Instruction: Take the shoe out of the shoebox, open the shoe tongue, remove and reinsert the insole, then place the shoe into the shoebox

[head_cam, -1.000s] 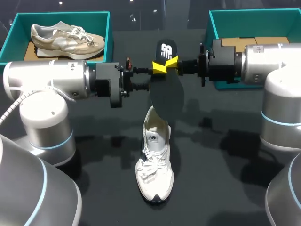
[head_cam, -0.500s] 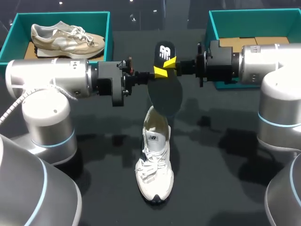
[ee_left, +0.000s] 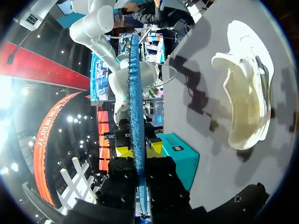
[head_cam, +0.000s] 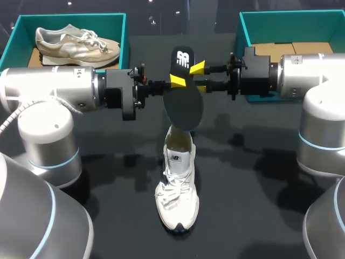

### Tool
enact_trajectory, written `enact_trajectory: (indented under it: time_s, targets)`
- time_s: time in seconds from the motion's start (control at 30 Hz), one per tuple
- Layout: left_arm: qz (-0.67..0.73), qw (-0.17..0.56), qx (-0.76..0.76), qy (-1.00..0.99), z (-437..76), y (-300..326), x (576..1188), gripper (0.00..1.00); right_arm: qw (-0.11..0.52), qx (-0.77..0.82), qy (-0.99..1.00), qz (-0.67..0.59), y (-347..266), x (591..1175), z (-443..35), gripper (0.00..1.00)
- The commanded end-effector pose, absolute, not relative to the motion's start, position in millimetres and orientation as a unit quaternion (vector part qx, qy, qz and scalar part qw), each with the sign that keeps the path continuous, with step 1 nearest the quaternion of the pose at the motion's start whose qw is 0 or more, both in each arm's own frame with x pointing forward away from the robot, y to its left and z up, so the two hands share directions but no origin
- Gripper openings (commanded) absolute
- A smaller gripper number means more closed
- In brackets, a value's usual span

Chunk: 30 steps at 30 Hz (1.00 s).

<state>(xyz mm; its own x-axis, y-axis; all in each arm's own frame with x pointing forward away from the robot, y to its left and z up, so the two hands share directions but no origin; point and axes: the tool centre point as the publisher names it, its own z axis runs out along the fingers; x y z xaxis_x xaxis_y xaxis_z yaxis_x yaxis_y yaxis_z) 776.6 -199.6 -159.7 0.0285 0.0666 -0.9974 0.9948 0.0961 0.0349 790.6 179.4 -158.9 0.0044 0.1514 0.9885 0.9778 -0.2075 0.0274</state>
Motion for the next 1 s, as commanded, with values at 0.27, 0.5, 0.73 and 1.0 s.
enact_trajectory:
  time_s: [0.27,0.5,0.73,1.0]
  targets:
    - [-0.503,0.439,0.383,0.638,-145.9,-153.8,757.5,0.00,0.407,-0.552,-0.498,-0.530,147.0,763.7,-157.9,1.00]
    - [-0.605,0.336,0.252,0.676,-144.5,-151.1,761.6,0.00,0.407,-0.552,-0.498,-0.530,147.0,763.7,-157.9,1.00]
    - [-0.605,0.336,0.252,0.676,-144.5,-151.1,761.6,0.00,0.407,-0.552,-0.498,-0.530,147.0,763.7,-157.9,1.00]
    - [-0.605,0.336,0.252,0.676,-144.5,-151.1,761.6,0.00,0.407,-0.552,-0.498,-0.530,147.0,763.7,-157.9,1.00]
